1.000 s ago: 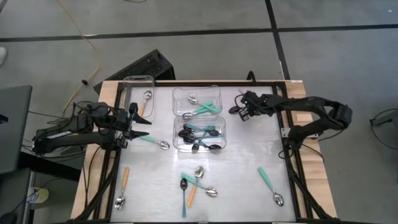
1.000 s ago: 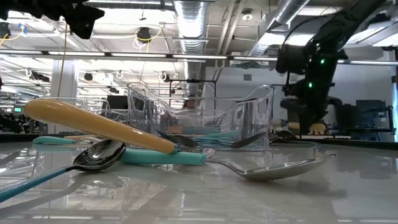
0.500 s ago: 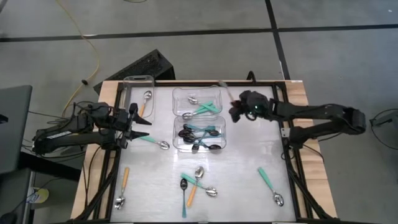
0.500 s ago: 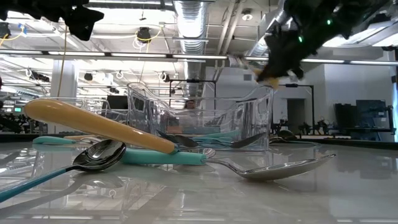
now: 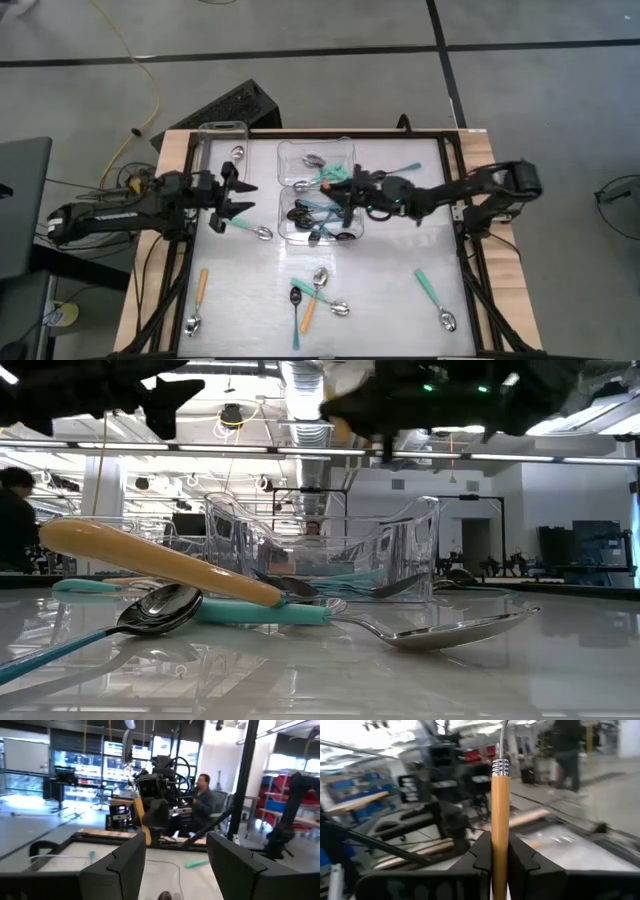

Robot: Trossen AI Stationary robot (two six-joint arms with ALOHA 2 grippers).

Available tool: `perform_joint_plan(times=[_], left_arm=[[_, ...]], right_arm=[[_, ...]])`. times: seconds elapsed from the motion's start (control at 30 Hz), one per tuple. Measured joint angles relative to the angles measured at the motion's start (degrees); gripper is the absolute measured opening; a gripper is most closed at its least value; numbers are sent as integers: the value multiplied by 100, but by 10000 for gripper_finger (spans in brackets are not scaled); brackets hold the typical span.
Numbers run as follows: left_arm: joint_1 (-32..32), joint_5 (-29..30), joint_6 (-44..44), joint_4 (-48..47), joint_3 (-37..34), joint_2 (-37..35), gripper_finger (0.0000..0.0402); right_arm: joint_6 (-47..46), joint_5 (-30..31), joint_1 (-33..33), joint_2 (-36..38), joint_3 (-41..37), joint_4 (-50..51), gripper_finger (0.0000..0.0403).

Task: Sort silverware by color (type)
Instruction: Put the yellow spoon into the top left transparent bin

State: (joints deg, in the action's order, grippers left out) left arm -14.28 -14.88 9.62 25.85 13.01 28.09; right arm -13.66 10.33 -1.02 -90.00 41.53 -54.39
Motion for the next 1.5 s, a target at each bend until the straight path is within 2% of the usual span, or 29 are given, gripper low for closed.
perform_joint_plan(times=[0.23, 0.5, 0.67, 0.97, 1.3, 1.4, 1.5], left_arm=[[4, -184, 50, 1024, -26, 1067, 194], [174, -216, 63, 1846, -21, 1647, 194], [440, 350, -144, 2250, -2, 2093, 194], [512, 575, -343, 2958, -2, 2739, 194], [514, 1602, -178, 3330, -2, 2971, 194], [514, 1727, -181, 3451, 0, 2967, 182], [516, 1727, -181, 3445, 0, 2968, 152]], right_arm=[[517, -350, 274, -1341, 1587, 221, 50], [777, -617, 313, -1946, 2566, 709, 50], [767, -766, 306, -2142, 2812, 975, 50], [816, -764, 102, -2150, 2834, 1088, 50], [816, -763, -106, -2150, 2834, 1224, 50], [814, -763, -96, -2150, 2834, 1214, 50], [812, -763, -96, -2150, 2834, 1189, 50]])
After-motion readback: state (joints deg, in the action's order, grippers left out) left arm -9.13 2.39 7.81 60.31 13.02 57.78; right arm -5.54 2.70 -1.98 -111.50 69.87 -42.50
